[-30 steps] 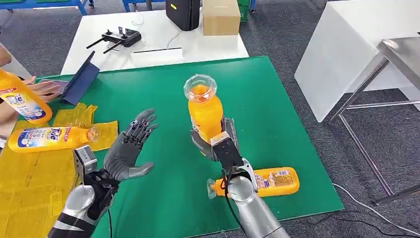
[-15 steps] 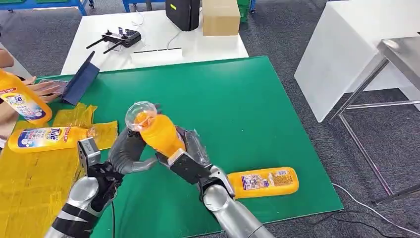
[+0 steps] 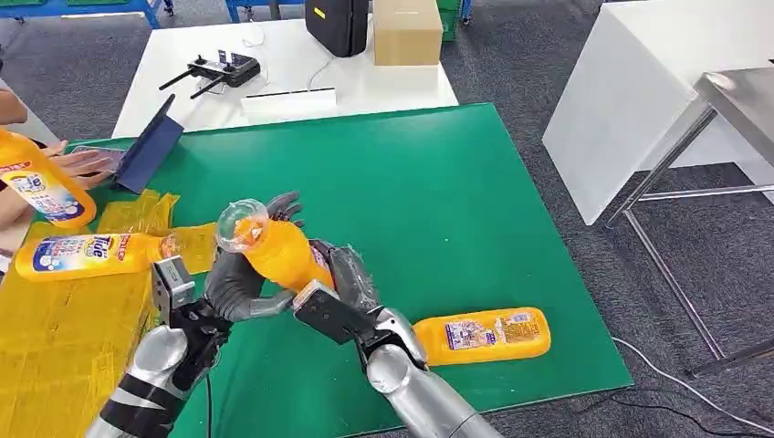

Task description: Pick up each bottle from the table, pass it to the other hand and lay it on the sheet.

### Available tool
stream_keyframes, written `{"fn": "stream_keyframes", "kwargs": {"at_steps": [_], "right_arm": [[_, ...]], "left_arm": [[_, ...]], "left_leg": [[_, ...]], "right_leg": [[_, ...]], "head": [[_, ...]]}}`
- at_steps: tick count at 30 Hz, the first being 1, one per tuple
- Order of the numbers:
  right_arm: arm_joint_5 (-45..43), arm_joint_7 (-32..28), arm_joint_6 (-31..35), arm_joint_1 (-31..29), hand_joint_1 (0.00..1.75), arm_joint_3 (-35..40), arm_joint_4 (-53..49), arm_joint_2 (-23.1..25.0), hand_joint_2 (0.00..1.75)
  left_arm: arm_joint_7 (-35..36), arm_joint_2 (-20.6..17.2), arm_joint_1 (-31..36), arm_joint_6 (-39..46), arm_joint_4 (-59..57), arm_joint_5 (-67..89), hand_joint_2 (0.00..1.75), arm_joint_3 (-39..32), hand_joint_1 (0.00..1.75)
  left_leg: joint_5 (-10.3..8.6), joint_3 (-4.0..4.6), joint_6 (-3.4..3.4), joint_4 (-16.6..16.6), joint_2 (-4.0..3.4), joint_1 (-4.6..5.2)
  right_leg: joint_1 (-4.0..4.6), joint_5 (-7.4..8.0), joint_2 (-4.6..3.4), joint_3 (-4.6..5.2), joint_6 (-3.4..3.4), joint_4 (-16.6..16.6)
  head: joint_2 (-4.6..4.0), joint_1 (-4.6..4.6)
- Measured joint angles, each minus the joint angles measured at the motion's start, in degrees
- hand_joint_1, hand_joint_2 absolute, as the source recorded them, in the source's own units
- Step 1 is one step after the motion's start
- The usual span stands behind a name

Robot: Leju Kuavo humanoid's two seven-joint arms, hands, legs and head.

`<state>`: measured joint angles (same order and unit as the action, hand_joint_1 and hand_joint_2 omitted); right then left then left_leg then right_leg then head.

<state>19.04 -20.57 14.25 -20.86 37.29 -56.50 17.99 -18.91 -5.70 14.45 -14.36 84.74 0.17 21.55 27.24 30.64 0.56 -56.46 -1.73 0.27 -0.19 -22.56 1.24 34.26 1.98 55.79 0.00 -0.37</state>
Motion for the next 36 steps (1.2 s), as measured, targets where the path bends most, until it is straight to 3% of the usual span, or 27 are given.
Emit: {"fn": "stream_keyframes", "kwargs": {"at_steps": [1,2,25,26,27,28,36], "right_arm": [[0.04,0.11,0.00,-0.05,1.57,0.04,0.20,0.02,1.75],[0.04,0.24,0.00,-0.07,1.57,0.04,0.35,0.05,1.75],[-0.15,0.44,-0.37,-0.31,1.61,0.11,1.12,0.46,1.75],[-0.15,0.44,-0.39,-0.30,1.41,0.09,1.14,0.46,1.75],[-0.15,0.44,-0.39,-0.30,0.59,0.09,1.16,0.48,1.75],[-0.15,0.46,-0.39,-0.30,0.00,0.09,1.16,0.48,1.75],[-0.33,-0.72,3.06,0.67,0.00,0.02,0.17,0.39,1.75]], "left_arm": [[-0.09,0.00,-0.01,0.26,0.15,0.33,1.75,0.18,0.93],[-0.24,0.04,-0.06,0.31,0.28,0.48,1.75,0.26,1.75],[-0.76,0.26,-0.60,1.16,1.59,0.72,1.75,0.28,1.75],[-0.76,0.28,-0.65,1.16,1.59,0.70,1.75,0.28,1.75],[-0.76,0.28,-0.70,1.16,1.59,0.64,1.75,0.26,1.75],[-0.76,0.28,-0.72,1.16,1.59,0.46,1.75,0.26,1.75],[-0.74,0.28,-1.22,1.53,1.99,-0.50,1.75,0.15,1.75]], "left_leg": [[0.00,0.00,0.00,0.00,0.00,0.00],[0.00,0.00,0.00,0.00,0.00,0.00],[0.00,-0.01,0.00,0.00,0.00,0.00],[0.00,-0.01,0.00,0.00,0.00,0.00],[0.00,-0.01,0.00,0.00,0.00,0.00],[0.00,-0.01,0.00,0.00,0.00,0.00],[0.00,0.00,0.00,0.00,0.00,0.00]], "right_leg": [[0.00,0.00,0.00,0.00,0.00,0.00],[0.00,0.00,0.00,0.00,0.00,0.00],[0.00,0.00,0.00,0.00,0.00,0.00],[0.00,0.00,0.00,0.00,0.00,0.00],[0.00,0.00,0.00,0.00,0.00,0.00],[0.00,0.00,0.00,0.00,0.00,0.00],[0.00,0.00,0.00,0.00,0.00,0.00]], "head": [[0.00,-0.02],[0.00,-0.02],[0.00,0.00],[0.00,-0.02],[0.00,-0.02],[0.00,-0.02],[0.00,-0.02]]}}
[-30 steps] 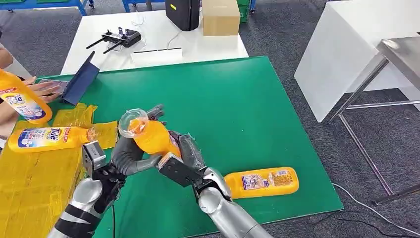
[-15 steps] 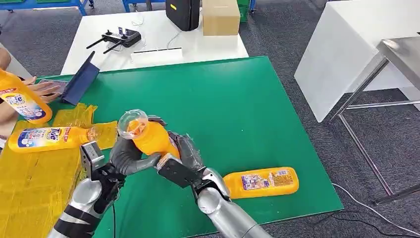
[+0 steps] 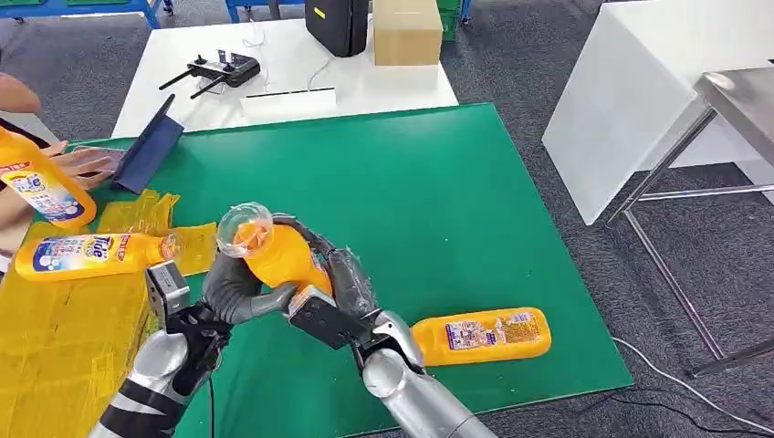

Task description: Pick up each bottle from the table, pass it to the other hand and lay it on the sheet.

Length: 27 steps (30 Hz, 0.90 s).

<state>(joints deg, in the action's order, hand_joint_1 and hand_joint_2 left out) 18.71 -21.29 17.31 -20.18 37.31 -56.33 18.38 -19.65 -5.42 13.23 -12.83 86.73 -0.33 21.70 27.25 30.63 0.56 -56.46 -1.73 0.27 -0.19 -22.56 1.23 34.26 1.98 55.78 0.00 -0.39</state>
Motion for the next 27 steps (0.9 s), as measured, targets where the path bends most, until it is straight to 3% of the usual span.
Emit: {"fn": "stream_keyframes", "kwargs": {"at_steps": [9,18,27], "right_arm": [[-1.01,-1.42,3.17,2.88,0.00,-1.14,-5.19,-1.18,1.75],[-1.70,-3.58,8.89,10.00,0.00,-8.08,-22.13,-5.20,1.75],[-1.38,-3.61,8.92,11.93,0.00,-9.73,-27.61,-6.40,1.75]], "left_arm": [[-0.44,-0.07,-1.52,3.19,2.06,-0.42,1.75,-2.01,1.75],[-1.84,-1.38,-3.97,14.25,9.35,10.27,1.75,-13.20,1.75],[-1.86,-1.97,-4.23,14.88,11.15,11.41,1.75,-15.93,1.75]], "left_leg": [[0.00,0.01,0.00,0.00,0.00,0.00],[0.02,0.00,0.01,0.00,-0.01,0.00],[0.01,0.00,0.00,0.00,0.00,0.00]], "right_leg": [[0.00,0.00,0.01,0.00,0.00,0.00],[0.00,-0.01,-0.01,0.01,0.00,-0.01],[-0.01,0.00,0.00,0.00,0.00,0.00]], "head": [[0.02,0.02],[0.00,0.00],[0.00,0.02]]}}
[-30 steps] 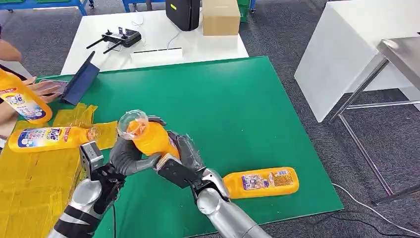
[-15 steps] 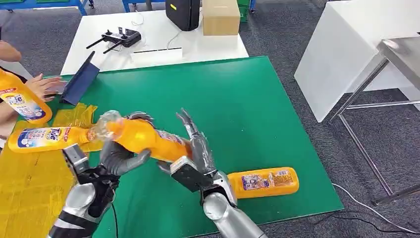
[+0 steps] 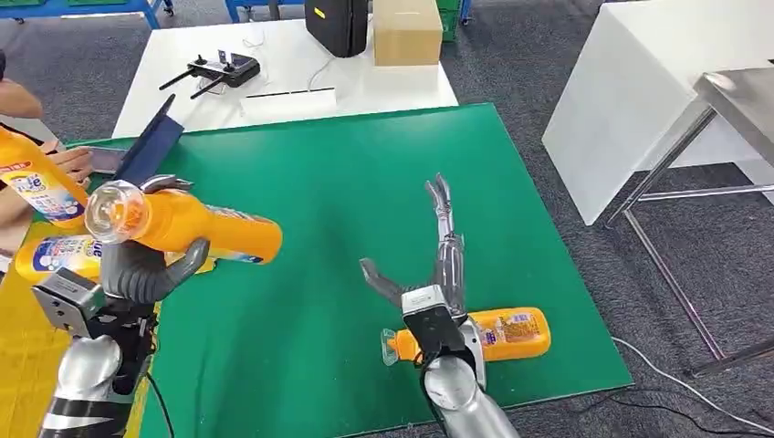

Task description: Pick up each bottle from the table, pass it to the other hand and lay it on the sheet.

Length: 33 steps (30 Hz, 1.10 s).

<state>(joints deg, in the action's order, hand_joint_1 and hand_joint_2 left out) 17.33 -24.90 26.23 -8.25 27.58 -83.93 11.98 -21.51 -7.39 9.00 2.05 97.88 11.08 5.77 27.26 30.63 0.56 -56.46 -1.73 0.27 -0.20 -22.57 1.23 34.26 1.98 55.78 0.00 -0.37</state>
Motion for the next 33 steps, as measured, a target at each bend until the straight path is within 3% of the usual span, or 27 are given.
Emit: {"fn": "stream_keyframes", "kwargs": {"at_steps": [8,13,20,21,24,33], "right_arm": [[2.60,-0.48,1.10,0.50,0.00,-0.39,-1.70,-0.39,1.75],[2.78,-0.13,0.87,0.52,0.00,-0.39,-2.65,-0.44,1.75],[4.74,0.98,-0.06,1.37,0.00,-0.55,-6.51,-1.59,1.75],[5.25,1.49,-0.88,1.48,0.00,-0.61,-6.93,-1.77,1.75],[6.05,1.86,-1.62,1.66,0.00,-0.63,-7.34,-1.84,1.75],[6.45,1.99,-1.68,1.98,0.00,-0.74,-7.71,-2.05,1.75]], "left_arm": [[1.07,-0.81,0.00,16.68,0.22,23.20,1.75,-1.16,1.75],[8.58,-3.46,-0.23,25.27,0.15,51.02,1.75,-1.77,1.75],[21.47,-8.92,0.67,16.66,-5.35,72.74,1.75,-1.53,1.75],[24.23,-9.60,1.79,13.30,-7.64,75.55,1.75,-0.74,1.75],[31.68,-11.08,5.81,14.80,-17.94,78.27,1.75,4.09,1.75],[33.53,-13.14,9.94,15.17,-28.83,78.77,1.75,9.99,1.75]], "left_leg": [[0.00,0.00,0.00,0.00,0.00,-0.01],[0.00,-0.01,0.00,0.00,-0.01,-0.01],[-0.01,-0.05,-0.01,0.00,-0.02,-0.01],[-0.01,-0.04,-0.01,0.00,-0.01,0.00],[-0.03,-0.04,0.00,0.00,-0.01,0.00],[-0.01,0.01,-0.01,0.00,-0.04,0.00]], "right_leg": [[0.01,0.00,0.00,0.00,0.00,0.00],[0.01,0.00,0.00,0.01,0.00,0.00],[0.03,0.00,0.01,0.06,-0.01,-0.01],[0.03,0.00,0.01,0.05,-0.01,-0.01],[0.02,0.02,0.00,0.00,0.00,0.01],[0.02,0.00,-0.02,0.06,0.00,0.01]], "head": [[0.00,-0.04],[0.00,0.00],[0.00,-0.04],[0.00,-0.02],[0.00,0.00],[0.00,-0.04]]}}
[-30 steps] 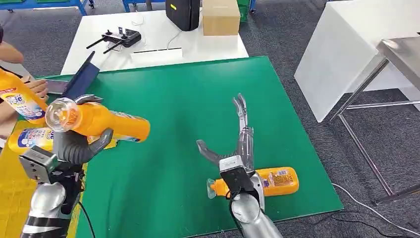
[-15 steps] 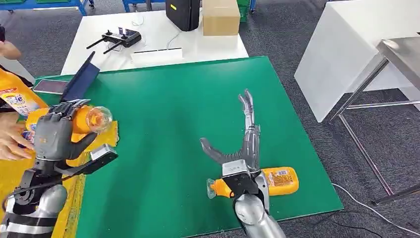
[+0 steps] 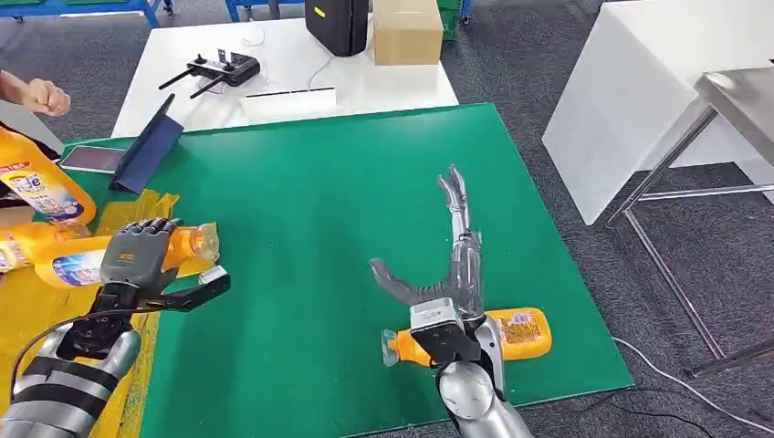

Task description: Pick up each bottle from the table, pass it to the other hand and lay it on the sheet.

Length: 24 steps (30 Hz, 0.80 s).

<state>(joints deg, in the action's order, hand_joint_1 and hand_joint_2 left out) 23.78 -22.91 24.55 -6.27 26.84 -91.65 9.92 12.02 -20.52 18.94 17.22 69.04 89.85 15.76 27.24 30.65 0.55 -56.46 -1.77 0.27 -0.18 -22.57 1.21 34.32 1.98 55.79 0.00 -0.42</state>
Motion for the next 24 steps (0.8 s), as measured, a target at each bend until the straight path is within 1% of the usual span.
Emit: {"fn": "stream_keyframes", "kwargs": {"at_steps": [7,13,14,15,18,20,21,24], "right_arm": [[0.26,0.20,-0.52,0.00,0.00,-0.02,0.00,-0.09,1.75],[1.33,1.29,-1.33,0.68,0.00,-0.04,-0.39,-0.22,1.75],[1.51,1.51,-1.51,0.79,0.00,-0.07,-0.48,-0.24,1.75],[1.86,1.73,-1.84,0.92,0.00,-0.09,-0.57,-0.26,1.75],[3.78,2.71,-3.02,2.14,0.00,-0.13,-1.26,-0.31,1.75],[4.83,3.83,-4.02,2.97,0.00,-0.09,-1.60,-0.24,1.75],[5.36,4.55,-4.55,3.05,0.00,0.07,-1.57,-0.13,1.75],[6.88,7.10,-5.44,2.03,0.00,1.77,-0.92,1.05,1.75]], "left_arm": [[3.85,-1.66,1.77,-1.99,-2.84,0.00,1.75,2.88,1.75],[8.57,-2.75,3.30,-6.25,-5.18,0.02,1.75,6.40,1.75],[8.74,-2.86,3.43,-7.26,-5.44,0.02,1.75,6.78,1.45],[8.89,-2.86,3.51,-8.59,-5.84,0.02,1.75,7.04,0.00],[9.00,-2.86,2.33,-10.77,-6.51,0.02,1.75,6.86,0.00],[8.96,-2.86,-0.12,-10.99,-6.23,0.02,1.75,5.55,0.00],[8.63,-2.86,-1.98,-10.97,-5.74,0.00,1.75,4.28,0.00],[5.36,-2.84,-7.60,-8.22,-2.80,-1.95,1.75,-2.54,0.00]], "left_leg": [[0.00,0.00,0.00,0.00,0.00,0.00],[-0.01,0.00,0.00,0.00,0.00,-0.01],[-0.01,0.00,0.00,0.00,0.01,-0.01],[0.00,0.00,0.00,0.00,0.01,-0.01],[0.01,0.05,0.00,0.00,-0.01,-0.01],[0.03,0.08,0.00,0.02,-0.06,-0.01],[0.04,0.10,0.00,0.03,-0.12,-0.02],[0.05,0.08,-0.01,0.05,-0.20,-0.02]], "right_leg": [[0.00,0.01,0.00,0.01,0.00,-0.01],[0.01,0.01,-0.01,0.01,0.00,0.00],[0.01,0.01,0.00,0.01,0.00,0.01],[0.01,0.01,0.00,0.00,0.00,0.01],[0.00,0.00,-0.01,0.00,0.00,0.01],[-0.04,0.00,-0.02,0.00,0.00,0.02],[-0.04,0.00,-0.09,0.04,0.00,0.02],[-0.06,-0.02,-0.15,0.07,-0.03,0.02]], "head": [[0.00,0.02],[0.00,0.00],[0.00,0.02],[0.00,0.00],[0.00,0.00],[0.00,0.02],[0.00,0.02],[0.00,0.00]]}}
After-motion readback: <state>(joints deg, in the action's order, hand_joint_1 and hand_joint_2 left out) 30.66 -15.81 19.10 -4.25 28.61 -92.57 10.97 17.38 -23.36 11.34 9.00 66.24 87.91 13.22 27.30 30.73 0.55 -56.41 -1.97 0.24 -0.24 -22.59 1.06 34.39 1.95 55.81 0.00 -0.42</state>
